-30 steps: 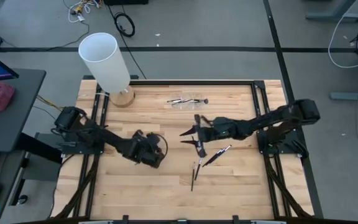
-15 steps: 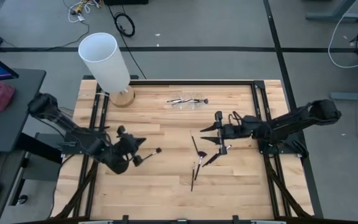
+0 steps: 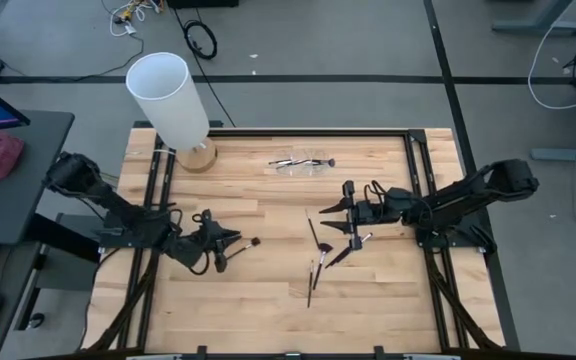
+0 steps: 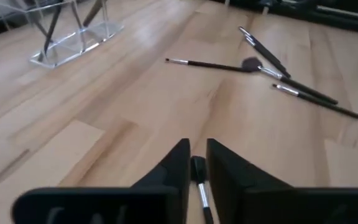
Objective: Pick & Place Makeup Supplies
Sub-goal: Put the makeup brush into the transparent organizer
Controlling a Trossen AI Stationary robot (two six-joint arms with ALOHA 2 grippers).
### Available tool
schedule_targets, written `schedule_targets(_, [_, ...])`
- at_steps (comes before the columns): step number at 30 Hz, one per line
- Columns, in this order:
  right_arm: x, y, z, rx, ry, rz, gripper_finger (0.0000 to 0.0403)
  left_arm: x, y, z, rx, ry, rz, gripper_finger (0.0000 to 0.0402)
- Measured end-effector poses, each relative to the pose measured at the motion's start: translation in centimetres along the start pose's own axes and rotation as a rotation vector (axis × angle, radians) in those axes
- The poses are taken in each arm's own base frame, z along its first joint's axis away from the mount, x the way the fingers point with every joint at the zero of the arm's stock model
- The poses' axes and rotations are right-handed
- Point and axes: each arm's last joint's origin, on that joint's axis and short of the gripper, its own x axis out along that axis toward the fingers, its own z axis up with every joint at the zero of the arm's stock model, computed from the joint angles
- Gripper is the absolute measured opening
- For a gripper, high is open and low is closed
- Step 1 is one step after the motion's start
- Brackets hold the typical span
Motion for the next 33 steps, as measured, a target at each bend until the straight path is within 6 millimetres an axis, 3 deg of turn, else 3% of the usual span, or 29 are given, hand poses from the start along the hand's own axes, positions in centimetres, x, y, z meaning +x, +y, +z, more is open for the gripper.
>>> schedule_targets(6, [1.1,0.0,-0.2,0.001,0.014,0.002,0.0126,0.2,0.2,0.2,0.016,-0.009,0.009,0.0127])
schedule_targets(10, [1.8,0.0,-0.5,0.001,0.028,0.004,0.0126,0.3,0.1,0.0,0.006,0.0,0.008,0.0147])
schedule_targets(20, [2.3,0.1,-1.5,0.03,0.072,0.011,0.0126,1.5,-0.3,-3.1,0.002,0.099,0.023,0.0131])
schedule_targets(33, [2.4,0.1,-1.4,0.03,0.064,0.009,0.0126,3.0,-1.0,-6.7,-0.025,0.082,0.047,0.0124])
